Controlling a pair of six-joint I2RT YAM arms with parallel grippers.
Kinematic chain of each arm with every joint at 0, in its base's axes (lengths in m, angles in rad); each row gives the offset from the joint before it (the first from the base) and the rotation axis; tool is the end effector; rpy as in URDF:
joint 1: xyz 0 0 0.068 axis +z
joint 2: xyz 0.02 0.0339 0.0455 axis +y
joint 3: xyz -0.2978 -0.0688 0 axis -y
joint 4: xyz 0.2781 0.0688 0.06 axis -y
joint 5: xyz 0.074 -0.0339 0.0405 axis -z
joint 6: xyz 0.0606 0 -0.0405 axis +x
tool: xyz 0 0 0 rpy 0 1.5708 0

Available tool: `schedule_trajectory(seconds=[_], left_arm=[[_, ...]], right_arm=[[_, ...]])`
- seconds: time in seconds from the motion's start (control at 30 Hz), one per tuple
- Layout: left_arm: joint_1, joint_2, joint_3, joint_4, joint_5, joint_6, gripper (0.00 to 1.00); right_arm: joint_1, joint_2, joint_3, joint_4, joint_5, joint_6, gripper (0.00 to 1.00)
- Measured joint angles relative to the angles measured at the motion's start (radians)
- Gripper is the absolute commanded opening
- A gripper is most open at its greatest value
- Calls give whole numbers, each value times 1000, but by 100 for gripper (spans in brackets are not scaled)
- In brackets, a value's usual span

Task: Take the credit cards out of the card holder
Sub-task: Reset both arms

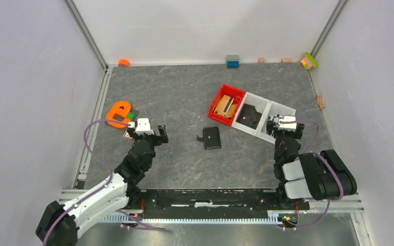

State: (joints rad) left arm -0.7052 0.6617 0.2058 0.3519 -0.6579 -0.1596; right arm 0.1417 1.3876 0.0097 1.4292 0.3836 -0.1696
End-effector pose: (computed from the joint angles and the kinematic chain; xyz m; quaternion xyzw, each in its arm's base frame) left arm 0.1630 -0.0900 0.2153 -0.0188 0.7353 -0.0476 0.6758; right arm 0.2091 0.0069 0.1516 0.0317 0.6894 -0.1412 0.7098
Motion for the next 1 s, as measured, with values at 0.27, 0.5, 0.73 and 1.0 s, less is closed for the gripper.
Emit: schedule_trajectory(seconds=[0.27, 0.5, 0.73, 1.0], left_arm=[[119, 166, -16, 136, -23, 128, 100], [253, 489, -50, 454, 32, 213, 98], [384, 627, 1, 499, 167, 232, 97], [519, 828, -17, 731, 278, 241, 100]], right_arm=[[0, 0, 0, -10, 21, 0, 98], [0, 0, 0, -10, 21, 0, 98], [0, 0, 0, -10, 21, 0, 98], [0, 0, 0, -10, 21, 0, 98]])
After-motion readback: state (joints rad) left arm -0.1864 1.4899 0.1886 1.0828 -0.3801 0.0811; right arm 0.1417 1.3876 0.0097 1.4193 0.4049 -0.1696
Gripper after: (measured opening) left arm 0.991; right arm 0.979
